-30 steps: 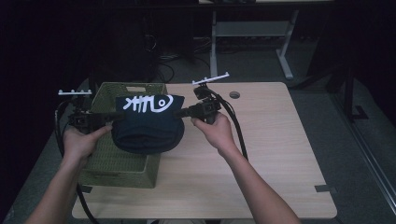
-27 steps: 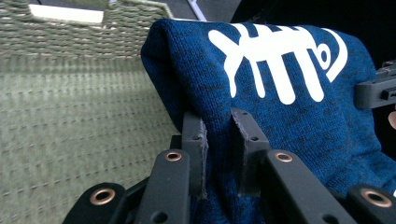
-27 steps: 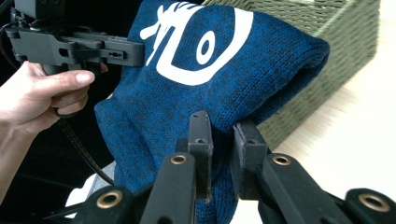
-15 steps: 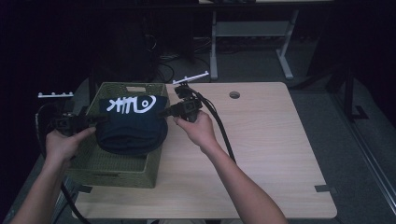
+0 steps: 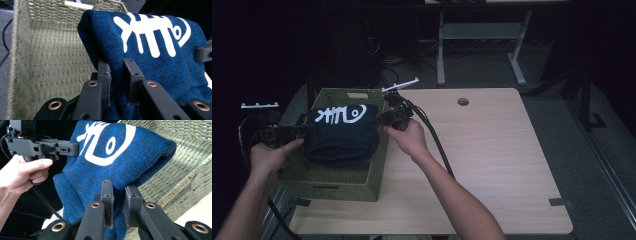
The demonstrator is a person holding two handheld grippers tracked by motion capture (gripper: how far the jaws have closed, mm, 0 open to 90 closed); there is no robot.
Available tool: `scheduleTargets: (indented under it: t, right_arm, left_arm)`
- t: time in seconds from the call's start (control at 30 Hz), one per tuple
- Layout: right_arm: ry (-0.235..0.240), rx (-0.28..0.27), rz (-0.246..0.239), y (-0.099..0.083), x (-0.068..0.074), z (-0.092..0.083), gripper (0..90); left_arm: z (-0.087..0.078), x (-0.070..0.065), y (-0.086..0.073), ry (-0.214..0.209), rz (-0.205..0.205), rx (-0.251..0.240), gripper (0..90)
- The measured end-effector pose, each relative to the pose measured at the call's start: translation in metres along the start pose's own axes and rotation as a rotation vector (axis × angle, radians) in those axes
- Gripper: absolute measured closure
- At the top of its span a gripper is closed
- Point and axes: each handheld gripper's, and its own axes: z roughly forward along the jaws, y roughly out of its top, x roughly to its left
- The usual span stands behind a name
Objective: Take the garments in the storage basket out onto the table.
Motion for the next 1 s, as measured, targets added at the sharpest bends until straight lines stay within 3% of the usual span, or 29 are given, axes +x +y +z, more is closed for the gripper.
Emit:
scheduleTargets:
  t: [0.6, 1.0]
  right_arm:
    - [-0.013, 0.028, 0.011, -0.001, -0.008, 0.035, 79.4]
    - [-0.027, 0.044, 0.025, -0.005, -0.016, 0.051, 79.4]
  left_arm:
    - [0.008, 0.026, -0.006, 0.051, -0.035, 0.040, 76.8]
    - [0.016, 0.035, -0.012, 0.095, -0.044, 0.068, 76.0]
